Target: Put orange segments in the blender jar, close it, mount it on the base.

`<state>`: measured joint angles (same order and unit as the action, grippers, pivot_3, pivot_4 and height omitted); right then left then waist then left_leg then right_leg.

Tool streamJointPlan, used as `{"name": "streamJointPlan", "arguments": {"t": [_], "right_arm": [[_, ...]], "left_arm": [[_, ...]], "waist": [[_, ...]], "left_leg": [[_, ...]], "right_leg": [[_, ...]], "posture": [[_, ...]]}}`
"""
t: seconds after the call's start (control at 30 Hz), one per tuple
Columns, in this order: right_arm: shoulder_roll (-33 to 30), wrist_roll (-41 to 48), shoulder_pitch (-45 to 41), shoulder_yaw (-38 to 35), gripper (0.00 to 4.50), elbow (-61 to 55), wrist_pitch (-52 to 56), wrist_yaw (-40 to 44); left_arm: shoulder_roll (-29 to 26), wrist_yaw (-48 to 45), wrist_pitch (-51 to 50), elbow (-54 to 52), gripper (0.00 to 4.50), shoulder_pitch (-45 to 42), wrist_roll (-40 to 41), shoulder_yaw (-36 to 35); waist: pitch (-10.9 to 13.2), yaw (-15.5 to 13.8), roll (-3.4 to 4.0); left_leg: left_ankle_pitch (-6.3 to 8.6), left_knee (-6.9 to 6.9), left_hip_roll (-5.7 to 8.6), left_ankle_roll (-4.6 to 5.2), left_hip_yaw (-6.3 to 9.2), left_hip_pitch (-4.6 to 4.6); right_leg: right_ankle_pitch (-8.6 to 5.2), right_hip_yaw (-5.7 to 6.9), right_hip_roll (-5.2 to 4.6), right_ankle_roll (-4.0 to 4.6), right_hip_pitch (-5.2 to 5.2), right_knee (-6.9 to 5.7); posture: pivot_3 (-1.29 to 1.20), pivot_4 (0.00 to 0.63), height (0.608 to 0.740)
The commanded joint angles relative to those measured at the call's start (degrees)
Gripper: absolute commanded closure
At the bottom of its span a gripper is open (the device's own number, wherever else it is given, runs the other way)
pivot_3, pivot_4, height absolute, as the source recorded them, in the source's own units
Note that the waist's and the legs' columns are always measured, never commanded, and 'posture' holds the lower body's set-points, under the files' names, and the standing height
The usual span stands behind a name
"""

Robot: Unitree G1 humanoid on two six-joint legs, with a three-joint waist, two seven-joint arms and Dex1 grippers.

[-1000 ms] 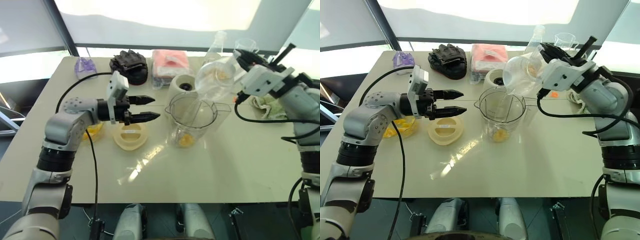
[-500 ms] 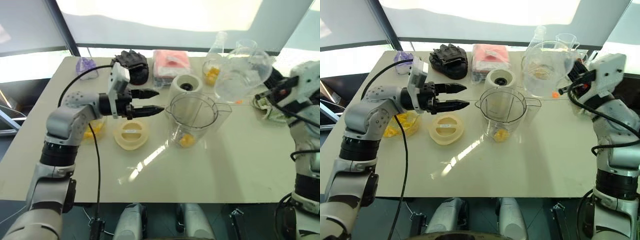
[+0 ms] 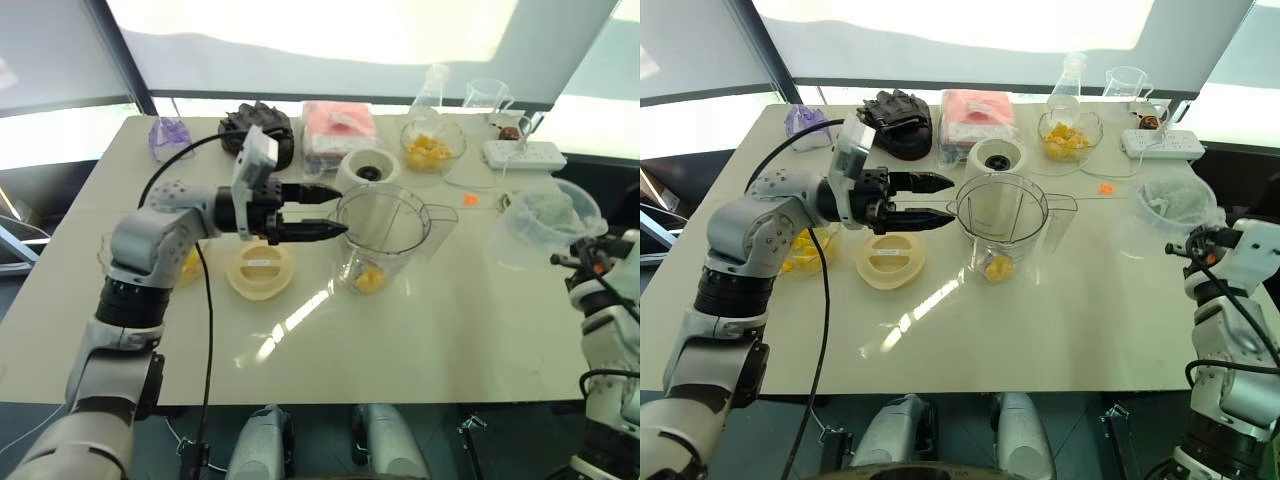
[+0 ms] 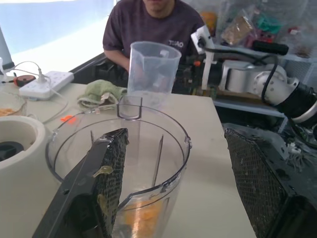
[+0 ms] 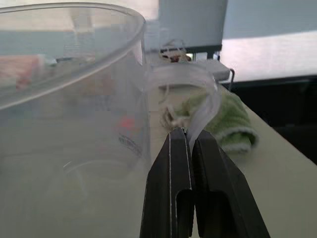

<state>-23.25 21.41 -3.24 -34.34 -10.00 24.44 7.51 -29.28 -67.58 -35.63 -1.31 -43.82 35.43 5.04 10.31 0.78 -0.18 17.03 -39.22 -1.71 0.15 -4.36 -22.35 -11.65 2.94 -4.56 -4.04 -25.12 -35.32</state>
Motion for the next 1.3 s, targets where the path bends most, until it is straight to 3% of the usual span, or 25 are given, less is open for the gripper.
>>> {"name": "streamJointPlan", "arguments": {"t": [0.03,0.43,0.53,0.73,0.77,1.3], "right_arm": [[-0.15,-2.64,0.0,0.43,4.48,5.14,-4.78,-0.29],[-0.38,-7.16,-3.99,4.06,4.48,20.56,-12.31,-2.7],[0.33,-7.61,-4.57,3.98,3.52,21.5,-13.67,-4.67],[1.72,-9.0,-3.34,4.82,0.39,19.9,-15.06,-7.32],[1.93,-9.1,-3.01,4.84,0.07,19.59,-15.2,-7.5],[5.81,-9.08,7.82,4.85,0.07,7.19,-14.68,-8.97]], "left_arm": [[-1.34,0.03,-0.13,-2.29,1.24,1.06,-0.25,-0.6],[-3.02,4.12,-1.2,-6.39,1.24,5.18,0.43,-2.1],[-2.88,4.73,-1.23,-7.24,1.24,5.94,0.66,-1.8],[-2.62,5.24,-1.24,-7.3,1.24,5.91,0.79,-1.64],[-2.61,5.28,-1.22,-7.28,1.24,5.89,0.82,-1.62],[-2.22,5.07,-0.36,-5.77,1.24,5.92,0.12,-1.51]], "waist": [[0.0,0.09,0.0],[0.0,0.06,0.0],[0.0,0.06,0.0],[0.0,0.07,0.0],[0.0,0.1,0.0],[0.0,0.01,0.0]], "left_leg": [[0.0,0.0,0.0,0.0,0.0,0.01],[0.0,0.01,0.0,0.0,0.02,0.03],[0.0,0.01,0.0,0.0,0.01,0.03],[0.0,0.01,0.0,0.0,0.01,0.03],[0.0,0.01,0.0,0.0,0.01,0.03],[0.0,0.02,-0.01,0.0,0.04,0.04]], "right_leg": [[0.0,-0.01,0.01,0.0,0.0,0.0],[0.0,-0.16,0.02,-0.01,-0.02,0.0],[0.01,-0.16,0.02,-0.01,-0.02,0.0],[0.0,-0.17,0.02,-0.02,-0.02,0.0],[0.0,-0.17,0.02,-0.02,-0.02,0.0],[-0.01,-0.2,0.03,-0.02,-0.03,0.0]], "posture": [[0.0,0.15,0.74],[0.0,0.15,0.74],[0.0,0.15,0.74],[0.0,0.15,0.74],[0.0,0.15,0.74],[0.0,0.15,0.74]]}}
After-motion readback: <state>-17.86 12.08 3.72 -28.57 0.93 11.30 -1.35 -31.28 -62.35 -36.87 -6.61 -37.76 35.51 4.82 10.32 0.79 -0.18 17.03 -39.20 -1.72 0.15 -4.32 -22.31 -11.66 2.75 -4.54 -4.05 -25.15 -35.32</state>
